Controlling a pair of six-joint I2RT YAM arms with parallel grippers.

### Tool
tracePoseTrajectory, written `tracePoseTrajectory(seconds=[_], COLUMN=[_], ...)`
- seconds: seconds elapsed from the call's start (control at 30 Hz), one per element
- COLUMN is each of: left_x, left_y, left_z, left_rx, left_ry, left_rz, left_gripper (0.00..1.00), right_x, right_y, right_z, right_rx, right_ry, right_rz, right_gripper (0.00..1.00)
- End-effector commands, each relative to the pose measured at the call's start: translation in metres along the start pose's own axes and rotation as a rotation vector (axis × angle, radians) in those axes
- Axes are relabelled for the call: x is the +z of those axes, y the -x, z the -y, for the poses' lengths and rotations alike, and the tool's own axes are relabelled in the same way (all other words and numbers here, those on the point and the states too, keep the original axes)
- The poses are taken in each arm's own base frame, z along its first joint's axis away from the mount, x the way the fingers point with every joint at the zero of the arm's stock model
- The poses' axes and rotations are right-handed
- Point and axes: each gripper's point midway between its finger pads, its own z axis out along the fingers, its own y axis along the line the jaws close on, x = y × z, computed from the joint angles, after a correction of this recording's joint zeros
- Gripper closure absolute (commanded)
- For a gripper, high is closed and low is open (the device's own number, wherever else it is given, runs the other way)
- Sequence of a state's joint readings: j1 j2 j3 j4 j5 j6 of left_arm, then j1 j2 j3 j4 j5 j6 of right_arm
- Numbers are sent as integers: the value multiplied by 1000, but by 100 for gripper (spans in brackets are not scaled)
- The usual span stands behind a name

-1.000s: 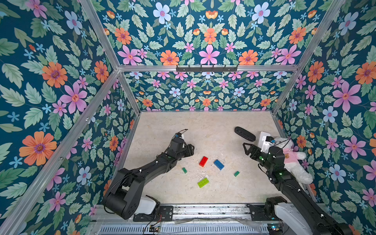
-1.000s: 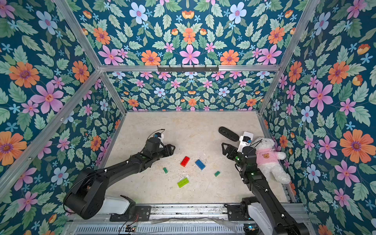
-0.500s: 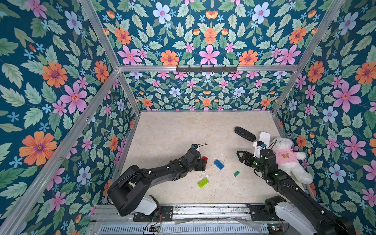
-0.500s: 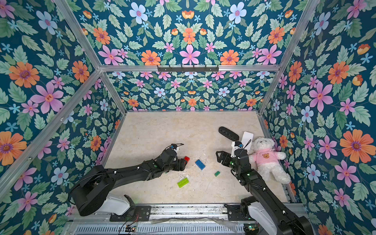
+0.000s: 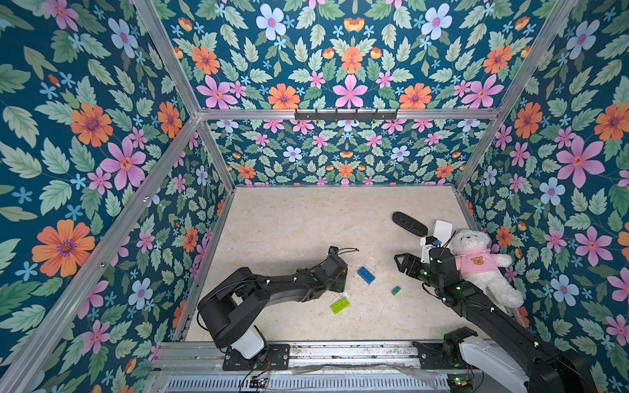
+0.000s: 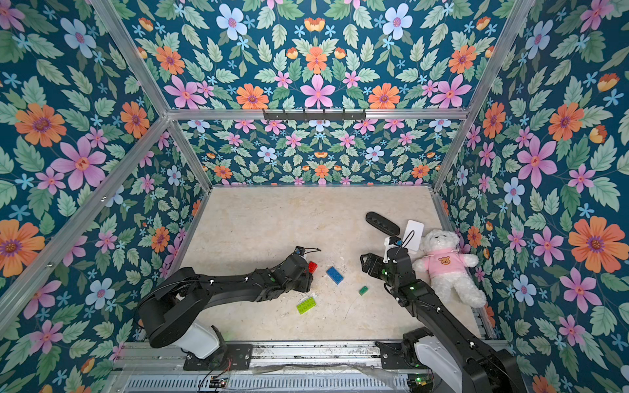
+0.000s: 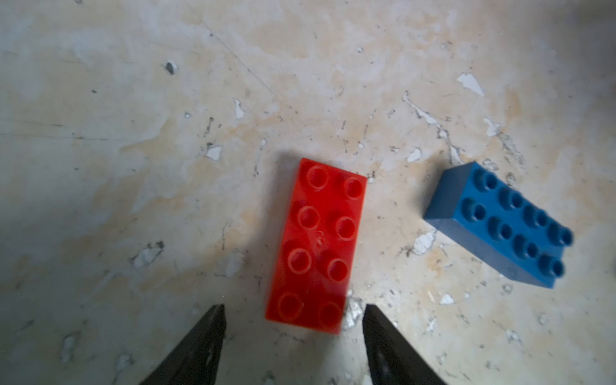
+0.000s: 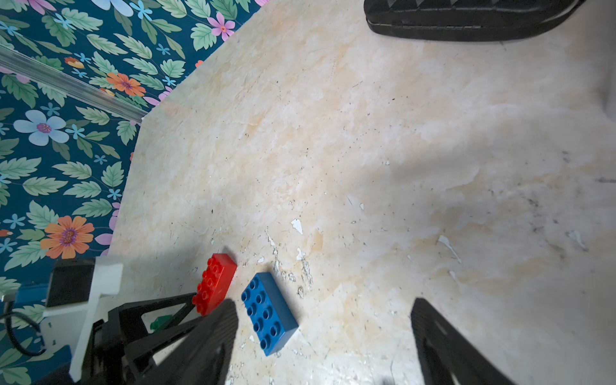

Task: Assemble the number 5 with lego
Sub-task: Adjust the lego brick at the center of the board.

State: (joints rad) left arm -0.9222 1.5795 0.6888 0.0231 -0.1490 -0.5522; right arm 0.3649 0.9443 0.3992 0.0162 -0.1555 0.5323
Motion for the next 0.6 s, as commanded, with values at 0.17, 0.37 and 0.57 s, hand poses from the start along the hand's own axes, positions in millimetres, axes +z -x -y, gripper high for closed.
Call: tracePoseTrajectory(seconds=[0.17,0.37,0.57], left_x=[3,12,16], left_y=[3,6,15], left_z=[-13,-11,-6], left_rx=[65,95,126], left_ry=[85,98,92], left_rz=[9,2,22], left_gripper=[38,49,54], right_x=[-1,-2,-3], right_y=[-3,-13,-25], right_z=[1,3,9], right_rx=[2,11,17], right_ry=[-32,-55,-108], right_rz=[-17,-53,-99], right_gripper=[19,21,21])
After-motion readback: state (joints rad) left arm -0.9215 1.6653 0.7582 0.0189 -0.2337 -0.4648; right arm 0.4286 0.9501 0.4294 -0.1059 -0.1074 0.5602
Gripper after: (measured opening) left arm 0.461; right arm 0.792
